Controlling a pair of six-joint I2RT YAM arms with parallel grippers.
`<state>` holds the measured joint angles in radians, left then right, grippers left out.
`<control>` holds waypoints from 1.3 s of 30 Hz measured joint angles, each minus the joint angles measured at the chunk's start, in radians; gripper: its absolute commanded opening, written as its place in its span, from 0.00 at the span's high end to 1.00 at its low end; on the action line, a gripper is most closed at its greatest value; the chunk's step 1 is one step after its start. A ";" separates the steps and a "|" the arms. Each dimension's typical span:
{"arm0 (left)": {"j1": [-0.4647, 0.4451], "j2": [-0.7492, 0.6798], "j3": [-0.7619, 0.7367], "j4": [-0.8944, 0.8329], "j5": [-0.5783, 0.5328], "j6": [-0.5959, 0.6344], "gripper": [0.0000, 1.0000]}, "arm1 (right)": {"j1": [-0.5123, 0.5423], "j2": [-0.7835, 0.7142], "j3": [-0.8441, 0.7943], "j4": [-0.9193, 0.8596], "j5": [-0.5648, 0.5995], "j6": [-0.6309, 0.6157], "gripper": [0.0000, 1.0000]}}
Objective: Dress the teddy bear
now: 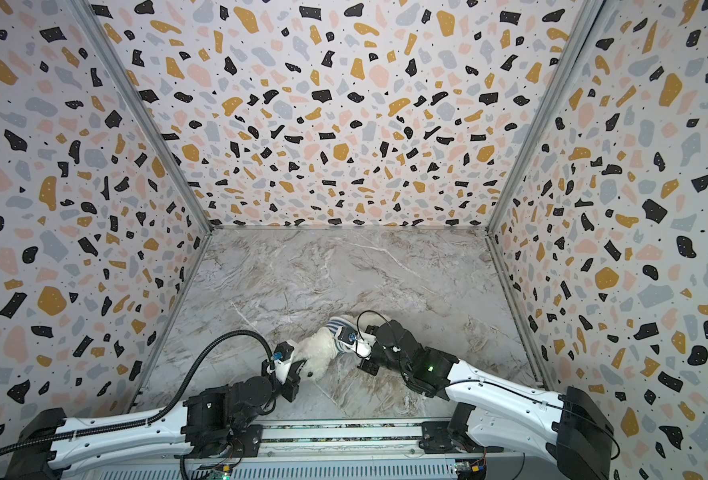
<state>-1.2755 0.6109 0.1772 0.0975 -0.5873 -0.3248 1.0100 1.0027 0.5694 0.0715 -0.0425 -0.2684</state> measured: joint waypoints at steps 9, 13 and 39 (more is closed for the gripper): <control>0.000 -0.015 0.000 -0.001 0.005 0.000 1.00 | -0.003 -0.002 -0.038 0.012 0.011 -0.015 1.00; 0.000 -0.015 0.000 -0.002 0.006 0.000 1.00 | -0.003 -0.003 -0.055 0.019 0.013 -0.021 0.97; 0.002 -0.002 0.001 -0.006 0.060 0.026 1.00 | -0.007 0.194 -0.036 0.146 0.111 -0.109 0.59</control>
<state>-1.2736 0.6094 0.1780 0.0917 -0.5278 -0.2989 1.0031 1.1969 0.5331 0.2176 0.0681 -0.3779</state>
